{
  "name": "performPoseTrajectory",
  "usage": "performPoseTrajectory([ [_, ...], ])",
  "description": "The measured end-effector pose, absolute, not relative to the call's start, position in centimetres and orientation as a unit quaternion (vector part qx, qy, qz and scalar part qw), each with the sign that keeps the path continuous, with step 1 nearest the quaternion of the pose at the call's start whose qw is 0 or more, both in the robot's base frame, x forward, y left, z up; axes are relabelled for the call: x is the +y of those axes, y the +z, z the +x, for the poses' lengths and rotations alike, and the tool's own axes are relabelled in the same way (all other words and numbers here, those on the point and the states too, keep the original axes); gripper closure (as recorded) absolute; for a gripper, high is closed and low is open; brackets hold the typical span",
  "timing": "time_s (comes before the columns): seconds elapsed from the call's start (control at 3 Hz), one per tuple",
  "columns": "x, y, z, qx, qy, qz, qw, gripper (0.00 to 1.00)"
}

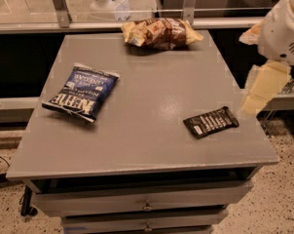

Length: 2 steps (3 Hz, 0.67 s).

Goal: Pick blue chip bag

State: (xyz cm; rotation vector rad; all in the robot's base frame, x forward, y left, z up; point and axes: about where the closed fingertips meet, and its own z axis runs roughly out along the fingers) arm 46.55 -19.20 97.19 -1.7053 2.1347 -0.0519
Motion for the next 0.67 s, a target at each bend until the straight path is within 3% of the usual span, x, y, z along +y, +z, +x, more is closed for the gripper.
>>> performPoseTrajectory([
  [0.67,-10.1,93.8,53.0,0.702,0.075,-0.638,0.307,0.0],
])
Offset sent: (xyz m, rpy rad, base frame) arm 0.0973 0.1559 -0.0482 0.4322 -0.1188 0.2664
